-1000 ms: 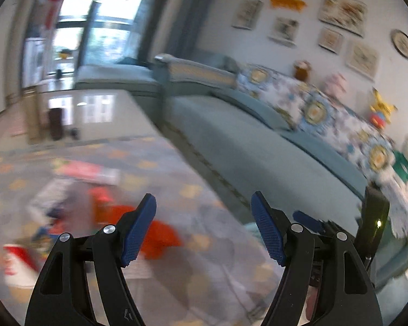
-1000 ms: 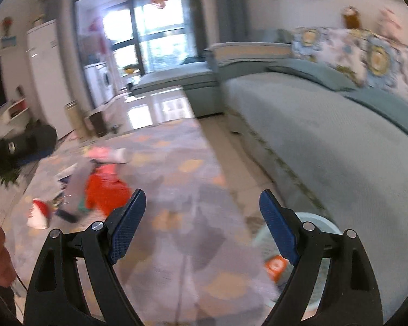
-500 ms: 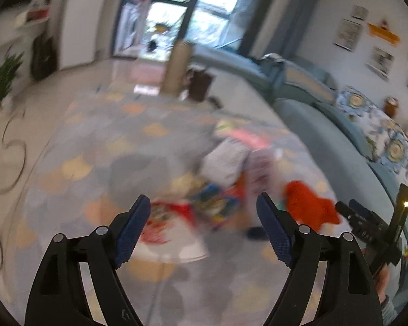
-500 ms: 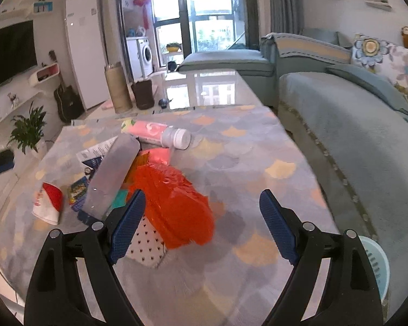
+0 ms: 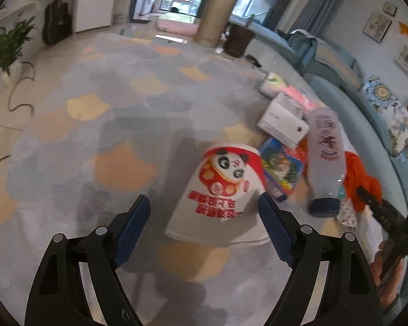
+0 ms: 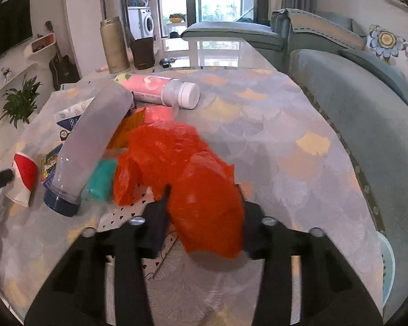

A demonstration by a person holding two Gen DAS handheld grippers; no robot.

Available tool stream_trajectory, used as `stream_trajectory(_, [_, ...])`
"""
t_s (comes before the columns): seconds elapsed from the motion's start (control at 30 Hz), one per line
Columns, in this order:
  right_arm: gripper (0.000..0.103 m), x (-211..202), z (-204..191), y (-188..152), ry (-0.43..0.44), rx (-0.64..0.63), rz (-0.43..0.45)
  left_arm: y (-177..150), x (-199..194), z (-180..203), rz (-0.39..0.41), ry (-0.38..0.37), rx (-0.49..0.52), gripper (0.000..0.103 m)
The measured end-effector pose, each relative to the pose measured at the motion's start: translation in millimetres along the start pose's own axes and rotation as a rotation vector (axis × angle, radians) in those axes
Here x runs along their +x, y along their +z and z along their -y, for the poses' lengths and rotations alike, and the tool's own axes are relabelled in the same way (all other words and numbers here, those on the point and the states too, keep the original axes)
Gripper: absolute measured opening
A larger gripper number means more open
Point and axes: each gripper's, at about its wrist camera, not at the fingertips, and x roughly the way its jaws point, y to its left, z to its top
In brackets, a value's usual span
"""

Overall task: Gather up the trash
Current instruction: 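Grasp the red plastic bag with the right tool while the left tool grasps the white panda cup, then carry the bag and cup to the wastebasket and open both tools over it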

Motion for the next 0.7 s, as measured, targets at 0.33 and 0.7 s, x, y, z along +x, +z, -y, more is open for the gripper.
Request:
stream_trajectory(0.33, [0.038, 0, 0, -3, -0.004, -0.001, -0.011, -1, 8, 23, 0.017, -0.015, 0.015, 0.044])
stream_trajectory(0.7, [0.023, -7, 9, -3, 0.045, 0.044, 0.023, -7, -9, 45, 0.092, -0.034, 0.064, 0.026])
